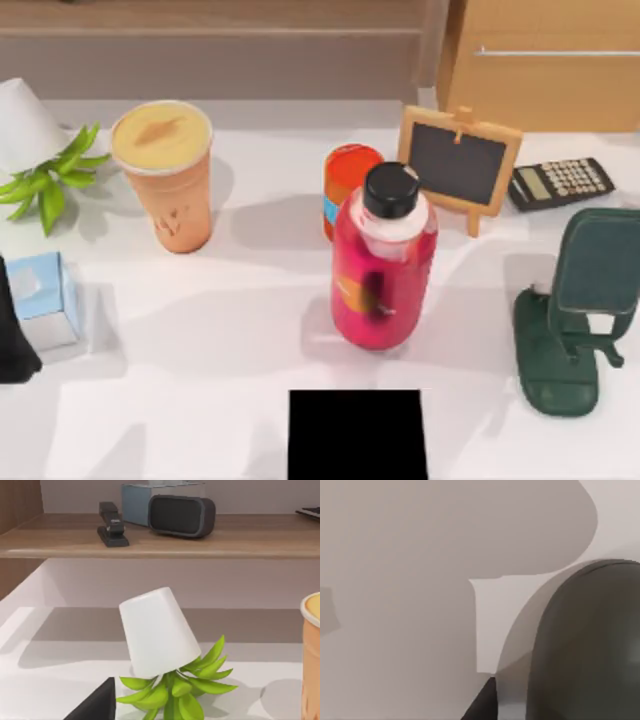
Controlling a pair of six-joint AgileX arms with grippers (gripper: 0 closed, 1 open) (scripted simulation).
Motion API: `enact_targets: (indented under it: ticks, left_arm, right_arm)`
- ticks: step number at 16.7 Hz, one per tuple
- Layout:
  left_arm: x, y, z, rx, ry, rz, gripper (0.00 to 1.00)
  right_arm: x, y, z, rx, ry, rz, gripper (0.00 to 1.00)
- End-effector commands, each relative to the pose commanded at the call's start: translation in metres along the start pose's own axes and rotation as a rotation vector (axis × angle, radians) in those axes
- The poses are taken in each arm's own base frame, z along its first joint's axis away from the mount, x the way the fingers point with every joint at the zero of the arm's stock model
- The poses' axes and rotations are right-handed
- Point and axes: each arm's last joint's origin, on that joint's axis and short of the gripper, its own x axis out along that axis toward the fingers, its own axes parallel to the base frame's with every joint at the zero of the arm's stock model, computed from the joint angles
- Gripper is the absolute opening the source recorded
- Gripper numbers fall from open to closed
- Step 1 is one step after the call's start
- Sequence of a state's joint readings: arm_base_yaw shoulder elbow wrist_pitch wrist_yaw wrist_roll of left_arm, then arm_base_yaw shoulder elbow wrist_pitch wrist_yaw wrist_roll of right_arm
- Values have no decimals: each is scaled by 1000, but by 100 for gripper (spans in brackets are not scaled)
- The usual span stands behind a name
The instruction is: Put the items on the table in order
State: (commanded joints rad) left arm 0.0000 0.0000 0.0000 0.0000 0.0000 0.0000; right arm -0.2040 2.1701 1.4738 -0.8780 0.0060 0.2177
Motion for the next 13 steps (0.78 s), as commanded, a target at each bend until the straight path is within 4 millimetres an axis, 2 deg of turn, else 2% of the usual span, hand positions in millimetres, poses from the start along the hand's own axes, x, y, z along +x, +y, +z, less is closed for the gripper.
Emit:
enact_targets:
  ticks: [3, 4, 11, 13]
  left_arm:
    - [0, 0, 0, 0, 0, 0, 100]
    - [0, 0, 0, 0, 0, 0, 100]
    - [0, 0, 0, 0, 0, 0, 100]
    - [0, 0, 0, 0, 0, 0, 100]
  right_arm:
    - [0, 0, 0, 0, 0, 0, 2]
    - [0, 0, 0, 0, 0, 0, 0]
    - [0, 0, 0, 0, 0, 0, 0]
    - [-8, 1, 0, -1, -15, 4, 0]
